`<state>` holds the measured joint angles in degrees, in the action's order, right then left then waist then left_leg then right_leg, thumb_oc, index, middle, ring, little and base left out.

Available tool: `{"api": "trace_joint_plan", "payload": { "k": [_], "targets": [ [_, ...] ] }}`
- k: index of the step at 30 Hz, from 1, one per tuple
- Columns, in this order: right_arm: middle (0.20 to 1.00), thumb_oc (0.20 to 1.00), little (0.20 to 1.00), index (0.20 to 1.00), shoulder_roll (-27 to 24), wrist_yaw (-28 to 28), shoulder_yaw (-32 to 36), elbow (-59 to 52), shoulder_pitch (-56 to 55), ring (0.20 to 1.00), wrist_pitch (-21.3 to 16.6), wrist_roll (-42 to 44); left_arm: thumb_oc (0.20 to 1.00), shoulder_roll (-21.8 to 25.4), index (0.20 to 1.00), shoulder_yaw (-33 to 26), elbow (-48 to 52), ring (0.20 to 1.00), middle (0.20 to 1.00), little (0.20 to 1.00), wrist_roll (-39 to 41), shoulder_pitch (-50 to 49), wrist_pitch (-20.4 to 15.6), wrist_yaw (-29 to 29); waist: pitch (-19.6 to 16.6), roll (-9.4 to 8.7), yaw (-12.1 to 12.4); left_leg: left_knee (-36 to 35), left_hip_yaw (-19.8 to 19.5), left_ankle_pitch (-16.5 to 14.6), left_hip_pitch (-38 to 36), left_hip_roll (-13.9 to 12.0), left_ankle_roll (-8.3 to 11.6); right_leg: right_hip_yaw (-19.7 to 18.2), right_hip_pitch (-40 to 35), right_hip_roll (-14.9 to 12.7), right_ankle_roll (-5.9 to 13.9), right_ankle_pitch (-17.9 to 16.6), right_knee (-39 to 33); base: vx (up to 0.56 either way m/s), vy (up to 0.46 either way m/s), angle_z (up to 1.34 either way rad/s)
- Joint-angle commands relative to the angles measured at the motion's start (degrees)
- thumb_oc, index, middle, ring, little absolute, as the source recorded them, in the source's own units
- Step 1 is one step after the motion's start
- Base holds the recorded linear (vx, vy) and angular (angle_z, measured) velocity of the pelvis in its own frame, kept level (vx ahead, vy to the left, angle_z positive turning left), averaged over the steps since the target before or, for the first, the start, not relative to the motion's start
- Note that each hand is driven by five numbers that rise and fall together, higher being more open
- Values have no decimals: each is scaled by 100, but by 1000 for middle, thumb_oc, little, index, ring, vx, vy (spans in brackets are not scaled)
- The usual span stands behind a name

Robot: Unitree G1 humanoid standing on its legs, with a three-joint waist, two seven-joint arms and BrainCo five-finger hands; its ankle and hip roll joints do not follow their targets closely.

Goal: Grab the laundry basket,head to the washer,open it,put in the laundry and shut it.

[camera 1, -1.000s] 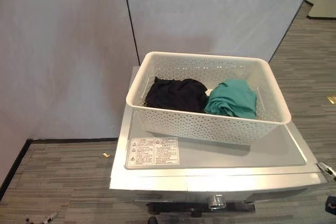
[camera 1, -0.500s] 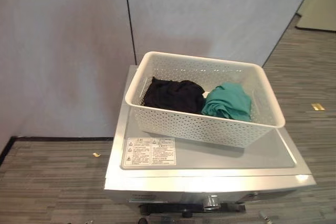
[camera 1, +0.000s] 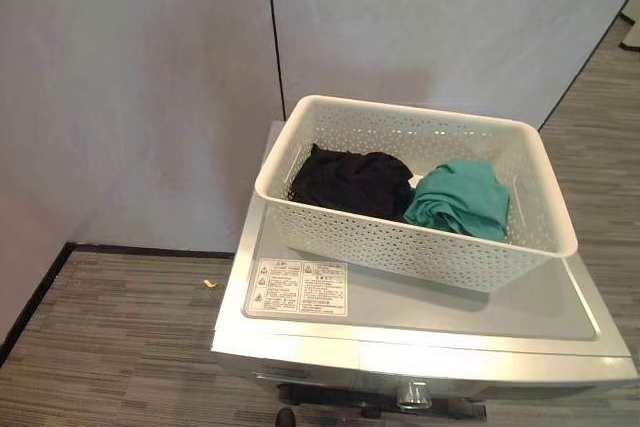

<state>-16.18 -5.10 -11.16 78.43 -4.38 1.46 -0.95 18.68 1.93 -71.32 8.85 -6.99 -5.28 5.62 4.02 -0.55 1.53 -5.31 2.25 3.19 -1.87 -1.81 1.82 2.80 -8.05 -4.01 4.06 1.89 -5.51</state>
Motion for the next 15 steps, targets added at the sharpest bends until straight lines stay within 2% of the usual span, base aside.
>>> {"api": "trace_joint_plan", "payload": {
  "k": [1,10,13,15],
  "targets": [
    [1000,1000,1000,1000,-39,-34,-55,333,-102,1000,138,-306,1000,-138,1000,97,-306,1000,1000,1000,-112,348,-61,-39,-13,165,149,187,-66,-468,-145,-264,124,580,427,-353,298,-140,51,18,1,6],
    [1000,1000,1000,1000,15,-26,-169,395,-36,1000,192,-351,1000,-305,1000,338,-263,1000,1000,1000,-110,418,-25,-92,16,183,150,306,-128,-464,-83,-317,149,522,485,-250,224,-111,51,-13,-22,1],
    [1000,1000,1000,1000,3,-1,-217,406,-17,1000,188,-349,1000,-343,1000,431,-172,1000,1000,1000,-97,459,-29,-102,17,192,182,280,-134,-379,-28,-397,201,486,571,-144,190,-73,51,-71,-87,-1],
    [1000,1000,1000,1000,1,38,-284,423,7,1000,194,-380,1000,-373,1000,543,-53,1000,1000,1000,-34,536,-53,-92,78,200,222,244,-211,-185,117,-499,273,522,655,-62,148,-41,51,-162,-108,0]
  ]
}}
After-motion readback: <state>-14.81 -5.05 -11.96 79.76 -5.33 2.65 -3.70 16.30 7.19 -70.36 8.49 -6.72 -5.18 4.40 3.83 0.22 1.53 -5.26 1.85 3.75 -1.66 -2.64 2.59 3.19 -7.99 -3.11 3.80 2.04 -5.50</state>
